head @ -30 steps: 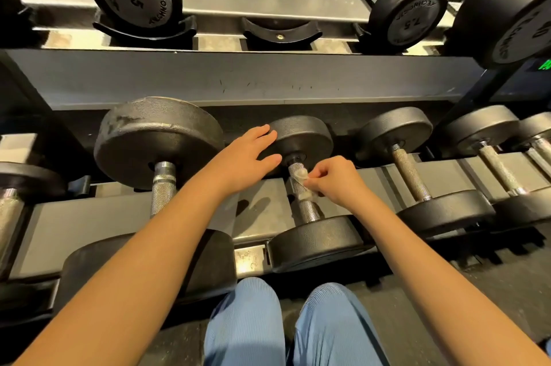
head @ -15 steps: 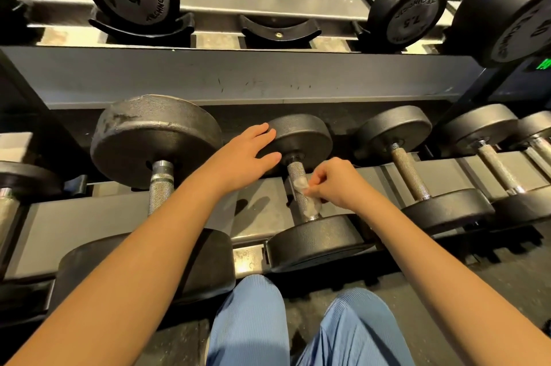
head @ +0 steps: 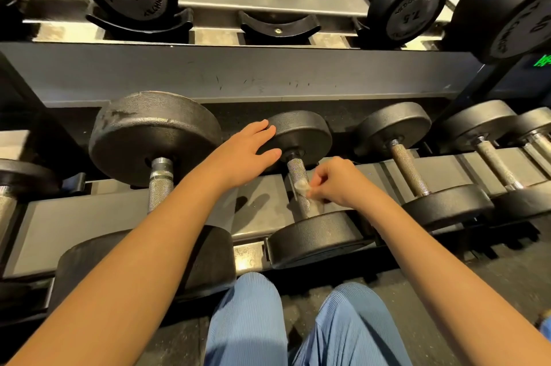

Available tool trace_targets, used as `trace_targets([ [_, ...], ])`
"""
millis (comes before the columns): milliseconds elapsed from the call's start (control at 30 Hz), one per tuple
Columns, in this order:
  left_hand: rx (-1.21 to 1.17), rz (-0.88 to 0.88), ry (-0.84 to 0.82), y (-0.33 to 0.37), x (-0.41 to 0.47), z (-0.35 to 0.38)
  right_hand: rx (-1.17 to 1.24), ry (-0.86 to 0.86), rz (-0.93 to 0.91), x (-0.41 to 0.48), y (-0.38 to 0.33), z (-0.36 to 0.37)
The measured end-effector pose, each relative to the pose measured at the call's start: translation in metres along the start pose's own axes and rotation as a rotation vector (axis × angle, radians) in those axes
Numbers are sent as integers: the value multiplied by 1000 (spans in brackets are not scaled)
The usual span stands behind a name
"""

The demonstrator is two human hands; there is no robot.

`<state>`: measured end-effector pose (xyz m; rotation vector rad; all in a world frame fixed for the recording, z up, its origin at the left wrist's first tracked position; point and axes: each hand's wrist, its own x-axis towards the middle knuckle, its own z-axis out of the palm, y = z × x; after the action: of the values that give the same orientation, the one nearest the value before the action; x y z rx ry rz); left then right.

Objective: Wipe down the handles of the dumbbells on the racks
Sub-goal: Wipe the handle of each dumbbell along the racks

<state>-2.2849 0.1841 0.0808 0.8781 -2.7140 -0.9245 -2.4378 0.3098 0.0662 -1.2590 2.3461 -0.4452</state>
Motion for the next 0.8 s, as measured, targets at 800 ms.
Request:
trace_targets([
  [800,-12,-5,-4,1,0,-1,178,146,8,24,0,4],
])
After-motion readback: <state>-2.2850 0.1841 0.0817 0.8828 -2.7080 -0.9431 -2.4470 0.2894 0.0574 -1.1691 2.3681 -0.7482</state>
